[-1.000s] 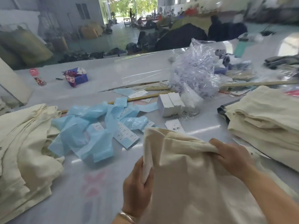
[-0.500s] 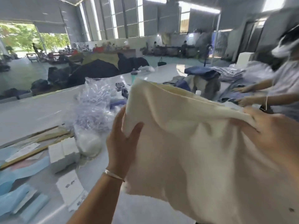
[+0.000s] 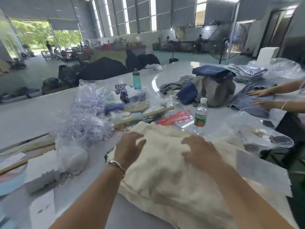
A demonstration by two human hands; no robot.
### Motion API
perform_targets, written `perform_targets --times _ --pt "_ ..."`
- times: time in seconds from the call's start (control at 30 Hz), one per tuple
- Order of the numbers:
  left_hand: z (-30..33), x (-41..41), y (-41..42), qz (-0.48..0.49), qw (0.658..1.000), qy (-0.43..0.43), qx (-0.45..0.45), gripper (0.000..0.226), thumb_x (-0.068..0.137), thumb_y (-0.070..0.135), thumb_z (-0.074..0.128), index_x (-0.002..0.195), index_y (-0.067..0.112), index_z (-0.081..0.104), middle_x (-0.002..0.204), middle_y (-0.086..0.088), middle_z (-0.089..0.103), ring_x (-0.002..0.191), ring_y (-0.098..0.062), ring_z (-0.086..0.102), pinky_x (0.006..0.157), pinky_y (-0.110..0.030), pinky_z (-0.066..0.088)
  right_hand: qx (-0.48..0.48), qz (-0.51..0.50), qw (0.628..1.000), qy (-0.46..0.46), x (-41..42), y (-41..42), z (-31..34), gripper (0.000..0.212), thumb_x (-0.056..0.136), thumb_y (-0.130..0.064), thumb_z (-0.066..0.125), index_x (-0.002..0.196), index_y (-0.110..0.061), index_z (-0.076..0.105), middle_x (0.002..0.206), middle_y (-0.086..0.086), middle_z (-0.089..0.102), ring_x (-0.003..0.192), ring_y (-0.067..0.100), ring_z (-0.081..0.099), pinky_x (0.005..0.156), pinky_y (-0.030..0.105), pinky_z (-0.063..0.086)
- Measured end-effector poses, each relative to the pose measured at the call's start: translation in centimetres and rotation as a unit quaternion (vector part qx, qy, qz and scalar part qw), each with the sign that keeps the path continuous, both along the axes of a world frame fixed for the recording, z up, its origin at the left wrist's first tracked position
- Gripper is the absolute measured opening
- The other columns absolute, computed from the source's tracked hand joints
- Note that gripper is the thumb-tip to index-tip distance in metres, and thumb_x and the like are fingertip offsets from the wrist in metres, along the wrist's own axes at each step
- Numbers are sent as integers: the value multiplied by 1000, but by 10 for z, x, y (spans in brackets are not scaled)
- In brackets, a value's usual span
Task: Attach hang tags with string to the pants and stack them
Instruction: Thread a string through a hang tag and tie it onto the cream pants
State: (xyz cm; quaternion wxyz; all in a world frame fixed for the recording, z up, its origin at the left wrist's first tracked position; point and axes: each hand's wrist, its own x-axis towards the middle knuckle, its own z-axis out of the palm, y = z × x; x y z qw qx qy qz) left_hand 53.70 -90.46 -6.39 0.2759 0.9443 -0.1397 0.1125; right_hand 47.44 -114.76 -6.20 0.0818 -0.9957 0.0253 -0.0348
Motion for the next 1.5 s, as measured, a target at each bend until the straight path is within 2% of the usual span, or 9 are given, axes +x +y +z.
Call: perform_targets --times 0.2,0.33,0.43,0.67,0.93,1.13,1.27,1.4,1.5 --pt "-79 -20 -19 -32 988 139 59 45 103 42 36 145 28 44 155 7 37 141 -11 31 108 -19 22 -57 56 997 13 -4 13 -41 35 97 -45 38 128 -31 47 127 -3 46 121 18 42 102 35 28" --pt "-65 -25 1 -30 984 175 -28 33 98 35 52 126 23 64 135 2 60 122 -13 53 96 -17 34 -62 59 996 2 -7 26 -28 26 97 -38 42 119 -31 54 125 -7 48 119 16 44 97 33 34" --pt "-54 -55 43 12 979 149 -139 21 93 27 62 112 24 71 119 8 68 107 -4 60 89 -12 41 85 114 979 -144 -24 67 -18 3 86 -20 64 88 -22 64 104 -9 60 102 20 54 86 35 42" --pt "-39 -187 231 225 939 38 -256 16 87 9 67 86 25 69 96 9 67 79 12 59 70 -4 41 432 232 872 -7 -67 268 -19 18 78 -6 75 66 -12 63 64 1 65 63 19 61 63 29 45" --pt "-45 -362 469 470 825 -31 -312 8 85 13 68 79 17 64 73 3 65 65 -3 57 61 -14 43 412 436 796 74 -176 558 -37 25 75 -9 77 63 -17 57 63 0 61 61 13 57 60 28 43" --pt "-59 -460 656 621 759 -34 -194 4 85 20 65 89 21 64 101 2 64 99 -19 58 81 -30 46 435 464 755 158 -253 763 -53 26 74 -4 76 62 -9 54 60 10 61 60 27 57 61 39 46" --pt "-67 -490 756 701 706 -39 -99 35 85 33 64 116 17 57 131 -4 49 122 -28 43 96 -39 43 427 462 747 214 -287 858 -64 30 75 0 73 61 -9 49 65 22 60 66 40 58 71 56 48" --pt "-82 -489 826 667 734 119 -38 81 82 56 61 149 22 28 158 -4 22 144 -28 19 115 -43 26 385 488 749 231 -298 921 -75 27 74 -7 74 63 -7 50 59 14 53 62 31 54 68 51 48" --pt "-92 -484 854 648 745 154 46 74 81 53 56 145 24 32 145 -8 40 129 -33 38 102 -39 38 351 496 757 240 -302 954 -77 27 76 -13 73 64 -9 49 60 10 54 65 31 57 66 44 47"
